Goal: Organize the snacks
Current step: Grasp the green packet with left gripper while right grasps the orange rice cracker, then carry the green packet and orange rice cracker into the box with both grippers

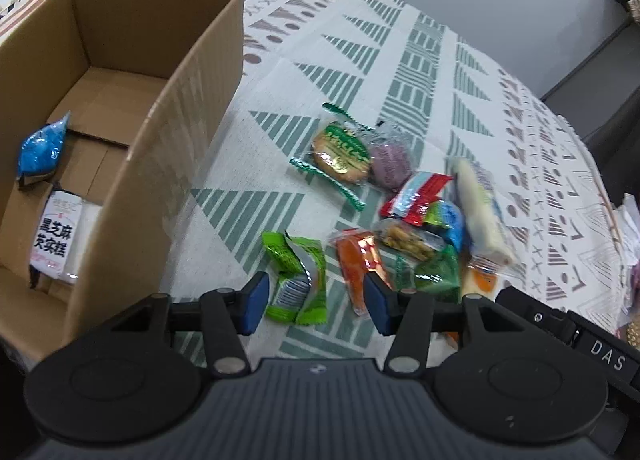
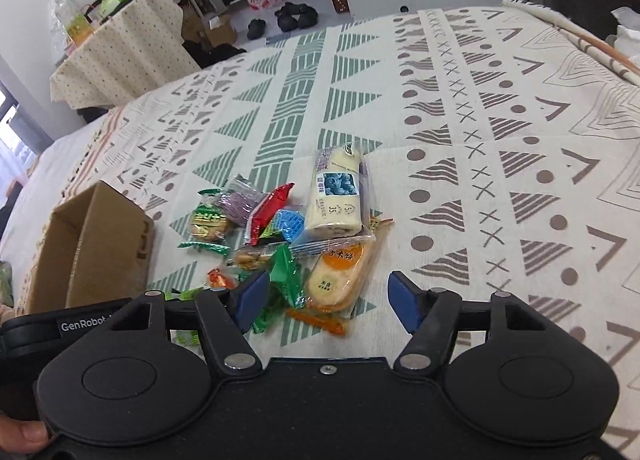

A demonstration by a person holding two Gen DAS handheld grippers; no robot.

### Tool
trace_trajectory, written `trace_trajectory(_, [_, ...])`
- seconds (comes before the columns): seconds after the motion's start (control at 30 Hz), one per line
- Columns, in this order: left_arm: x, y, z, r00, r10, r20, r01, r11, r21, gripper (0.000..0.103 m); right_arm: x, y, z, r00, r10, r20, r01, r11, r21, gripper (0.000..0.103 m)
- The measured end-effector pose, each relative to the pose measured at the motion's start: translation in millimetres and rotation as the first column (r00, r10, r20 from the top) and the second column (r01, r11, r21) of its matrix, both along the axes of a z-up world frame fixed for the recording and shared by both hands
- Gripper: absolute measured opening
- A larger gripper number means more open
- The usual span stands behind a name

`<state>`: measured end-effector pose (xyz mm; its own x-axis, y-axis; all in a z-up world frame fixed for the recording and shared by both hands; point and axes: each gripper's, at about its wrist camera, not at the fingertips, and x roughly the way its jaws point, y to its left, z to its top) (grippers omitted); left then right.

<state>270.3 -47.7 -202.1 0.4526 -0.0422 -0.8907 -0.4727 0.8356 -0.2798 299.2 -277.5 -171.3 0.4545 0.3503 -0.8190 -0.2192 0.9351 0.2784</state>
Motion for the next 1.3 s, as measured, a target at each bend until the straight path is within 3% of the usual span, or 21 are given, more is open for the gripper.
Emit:
trace_trajectory(0.27, [11.7, 2.0, -15.6, 0.999, 0.031, -0.022, -0.031, 0.999, 0.011, 0.029, 17.6, -1.1, -30.3, 0.998, -0.028, -0.057, 0.027, 0.999, -0.023, 0.063])
trace_trajectory(0.47, [14.7, 2.7, -16.1, 0.999, 0.04, -0.014, -0.04, 0.999, 0.006, 0.028, 26.5, 2.4, -44.9, 0.997, -0.043, -0.071, 0.043, 0.999, -0.007, 0.063])
trace_trajectory(0.67, [12.4, 3.0, -13.2, 0.999, 0.041, -0.015, -0.04, 0.999, 0.012, 0.028, 30.2, 15.5, -48.8, 0.999, -0.018, -0.045, 0.016, 0.999, -0.05, 0.063])
trace_trajectory(0.73, [9.1, 3.2, -10.3, 0.999, 0.04, -0.01, -0.039, 0.999, 0.018, 0.028, 28.7, 15.9, -49.7, 0.999, -0.014, -0.044, 0.01, 0.997, -0.073, 0.058])
trace_trajectory(0.8, [5.1, 3.3, -6.8, 0.999, 0.036, -0.01, -0.036, 0.999, 0.014, 0.028, 26.2, 14.8, -48.8, 0.998, -0.026, -0.053, 0.021, 0.995, -0.095, 0.043])
trace_trajectory(0.87, [0.7, 2.8, -1.1, 0.999, 0.035, -0.003, -0.035, 0.999, 0.018, 0.028, 21.9, 14.3, -48.6, 0.998, -0.025, -0.053, 0.019, 0.993, -0.113, 0.035])
trace_trajectory(1.07, [-14.9, -0.9, 23.0, 0.999, 0.03, 0.044, -0.031, 0.999, 0.028, 0.028, 9.6, 4.6, -38.9, 0.996, -0.048, -0.074, 0.045, 0.998, -0.052, 0.034])
trace_trajectory(1.3, [-36.6, -2.3, 50.3, 0.995, 0.035, 0.098, -0.04, 0.998, 0.044, 0.028, -10.9, -5.6, -15.2, 0.996, -0.086, -0.032, 0.086, 0.996, 0.013, 0.034])
